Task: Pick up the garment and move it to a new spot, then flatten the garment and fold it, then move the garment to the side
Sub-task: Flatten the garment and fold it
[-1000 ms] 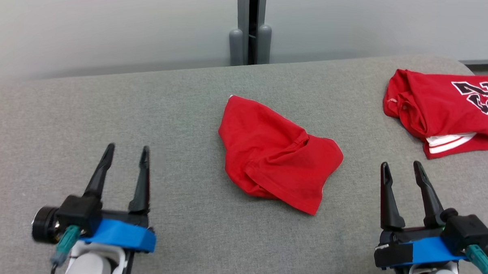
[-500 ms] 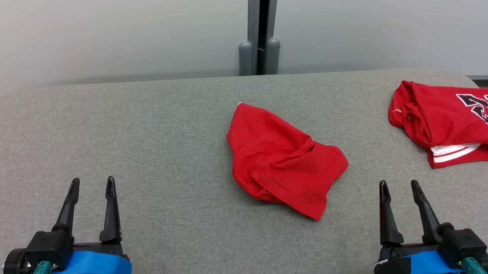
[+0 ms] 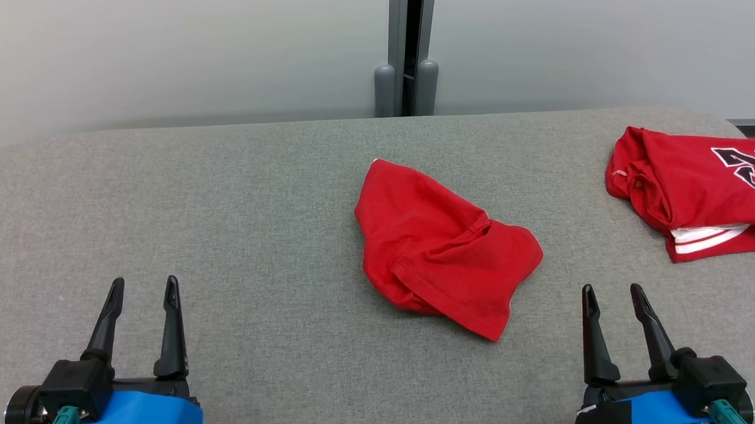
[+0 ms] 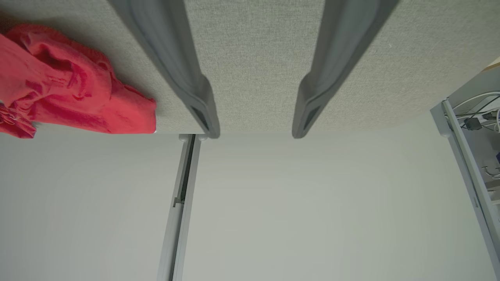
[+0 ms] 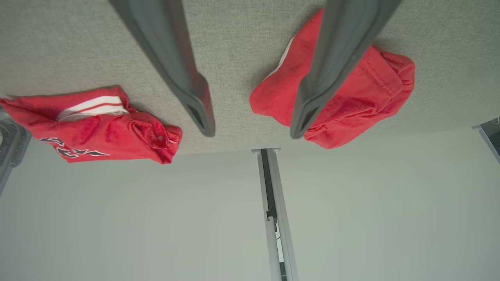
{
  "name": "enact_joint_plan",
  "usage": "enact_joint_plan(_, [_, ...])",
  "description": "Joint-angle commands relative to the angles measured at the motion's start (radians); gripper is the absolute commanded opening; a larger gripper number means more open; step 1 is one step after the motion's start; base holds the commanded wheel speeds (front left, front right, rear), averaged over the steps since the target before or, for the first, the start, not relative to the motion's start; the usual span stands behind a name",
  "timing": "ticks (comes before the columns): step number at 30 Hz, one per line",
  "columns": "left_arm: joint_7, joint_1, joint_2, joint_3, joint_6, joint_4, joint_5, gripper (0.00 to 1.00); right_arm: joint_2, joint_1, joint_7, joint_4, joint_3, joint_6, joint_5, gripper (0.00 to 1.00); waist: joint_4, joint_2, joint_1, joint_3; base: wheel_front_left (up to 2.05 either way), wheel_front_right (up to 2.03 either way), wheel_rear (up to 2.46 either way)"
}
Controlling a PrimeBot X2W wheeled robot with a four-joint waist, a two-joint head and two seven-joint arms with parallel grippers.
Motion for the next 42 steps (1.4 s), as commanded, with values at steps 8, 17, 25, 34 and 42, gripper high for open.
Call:
enact_joint_plan(8, [-0.003, -0.009, -0.005, 0.004, -0.01, -0.001, 0.015, 1.0, -0.005, -0.03, 0.0, 0.009, 0.011, 0.0, -0.006, 1.0, 0.005, 0.0, 0.0001, 0.022, 0.0, 0.0, 0.0])
enact_joint_plan(17, [-0.003, -0.053, -0.008, -0.024, -0.008, 0.0, 0.01, 1.0, -0.05, -0.121, 0.018, 0.145, 0.131, -0.001, -0.024, 1.0, 0.043, 0.0, 0.0001, 0.074, 0.0, 0.0, 0.0])
enact_joint_plan(25, [-0.003, -0.071, -0.009, -0.041, 0.009, -0.002, -0.009, 1.0, -0.091, -0.169, 0.027, 0.324, 0.242, -0.001, -0.031, 1.0, 0.079, 0.0, 0.0001, 0.111, 0.0, 0.0, 0.0])
enact_joint_plan(34, [-0.003, -0.089, -0.009, -0.06, 0.023, 0.001, -0.022, 1.0, -0.104, -0.253, 0.027, 0.528, 0.283, -0.001, -0.075, 0.38, 0.1, 0.0, 0.0001, 0.136, 0.0, 0.0, 0.0])
enact_joint_plan(42, [-0.003, -0.079, -0.009, -0.059, 0.029, 0.006, -0.028, 1.0, -0.08, -0.287, -0.001, 0.487, 0.287, -0.001, -0.052, 0.0, 0.097, 0.0, 0.0001, 0.119, 0.0, 0.0, 0.0])
